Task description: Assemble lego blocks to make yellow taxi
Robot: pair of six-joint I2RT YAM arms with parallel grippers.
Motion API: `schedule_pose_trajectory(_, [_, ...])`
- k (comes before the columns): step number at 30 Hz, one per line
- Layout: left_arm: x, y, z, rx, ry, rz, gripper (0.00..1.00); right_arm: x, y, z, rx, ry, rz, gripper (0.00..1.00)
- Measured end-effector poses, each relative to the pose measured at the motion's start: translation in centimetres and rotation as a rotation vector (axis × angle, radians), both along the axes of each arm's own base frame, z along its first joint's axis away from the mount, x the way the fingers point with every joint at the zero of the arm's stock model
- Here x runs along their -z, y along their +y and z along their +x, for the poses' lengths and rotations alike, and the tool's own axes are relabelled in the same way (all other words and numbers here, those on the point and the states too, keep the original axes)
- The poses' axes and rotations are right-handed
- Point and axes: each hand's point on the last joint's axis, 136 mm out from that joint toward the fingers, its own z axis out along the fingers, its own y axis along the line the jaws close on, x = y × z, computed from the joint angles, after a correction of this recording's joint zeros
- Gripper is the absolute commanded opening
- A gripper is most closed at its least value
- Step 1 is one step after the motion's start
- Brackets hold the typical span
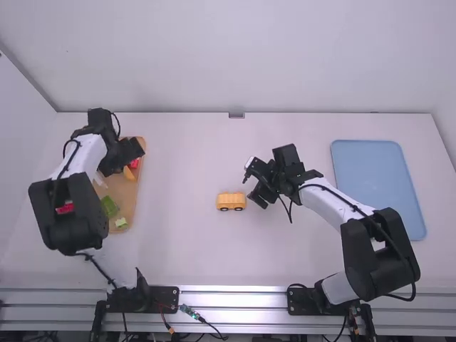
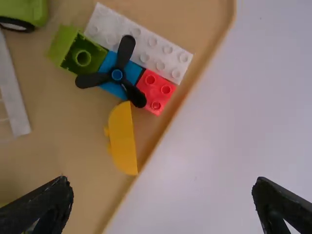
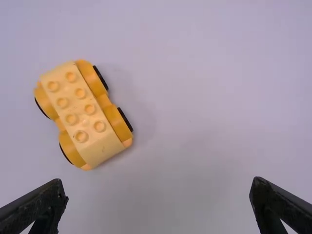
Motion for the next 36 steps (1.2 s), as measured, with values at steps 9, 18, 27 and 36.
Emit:
schedule_pose_trajectory(9, [2.4,1.7,0.0,-0.085,0.113,0.044,0.92,0.2,-0.8,0.7,0.058,-0.010,-0.031,0.99])
schedule_pose_trajectory(18, [5.2,1.6,-1.0,-0.095,0.121,0.050,0.84,0.3,-1.0,0.6,0.076,-0.001,-0.039,0.99])
schedule_pose_trajectory(27, [6.6,1.6,-1.1,-0.112,0.098,0.051,0.65,0.3,-1.0,0.6,0.078,0.002,-0.038,0.99])
schedule_pose_trajectory(36, [7.7,1.6,-1.1,-0.132,0.074,0.054,0.57,0.3,-1.0,0.6,0.078,0.001,-0.039,0.99])
